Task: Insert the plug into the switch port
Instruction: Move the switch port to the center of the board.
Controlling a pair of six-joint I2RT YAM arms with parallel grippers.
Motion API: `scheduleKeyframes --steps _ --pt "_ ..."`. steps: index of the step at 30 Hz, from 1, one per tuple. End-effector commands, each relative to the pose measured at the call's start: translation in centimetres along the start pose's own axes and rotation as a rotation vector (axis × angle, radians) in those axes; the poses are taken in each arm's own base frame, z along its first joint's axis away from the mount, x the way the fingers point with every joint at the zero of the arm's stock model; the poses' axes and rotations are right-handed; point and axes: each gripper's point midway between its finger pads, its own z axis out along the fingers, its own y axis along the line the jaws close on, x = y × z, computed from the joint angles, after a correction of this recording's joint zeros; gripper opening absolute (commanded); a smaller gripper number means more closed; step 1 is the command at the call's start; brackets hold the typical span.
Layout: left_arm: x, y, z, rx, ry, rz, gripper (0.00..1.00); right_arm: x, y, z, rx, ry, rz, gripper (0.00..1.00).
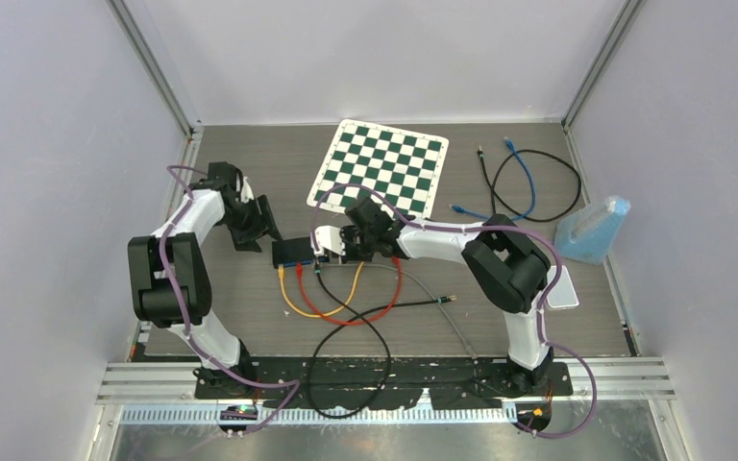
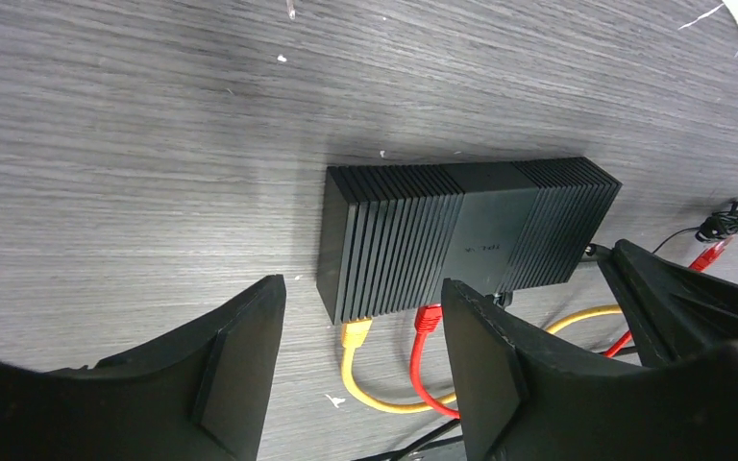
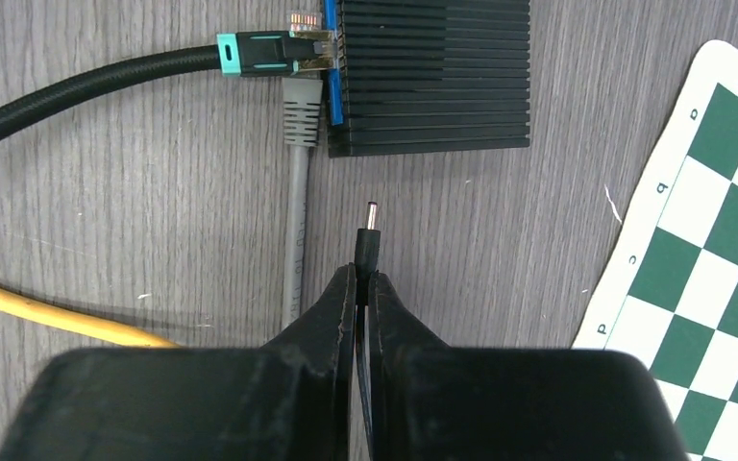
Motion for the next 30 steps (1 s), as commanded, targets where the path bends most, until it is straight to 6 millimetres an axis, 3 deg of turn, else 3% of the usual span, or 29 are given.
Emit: scheduleKeyframes --steps 1,16,30 --pt "-1.1 -0.5 0.0 0.028 -0.015 0.034 0.63 -2.2 -1.8 0.1 0.044 -0.051 -0.031 0.05" --pt "-1.0 -0.9 1.4 0.076 0.036 0.048 0.52 -3.7 -3.5 1.1 0.069 -0.085 -0.033 0.05" --pt "-1.4 -1.3 1.6 0.094 0.048 0.068 0.45 -3.7 -2.9 1.4 0.019 -0.080 -0.044 0.05"
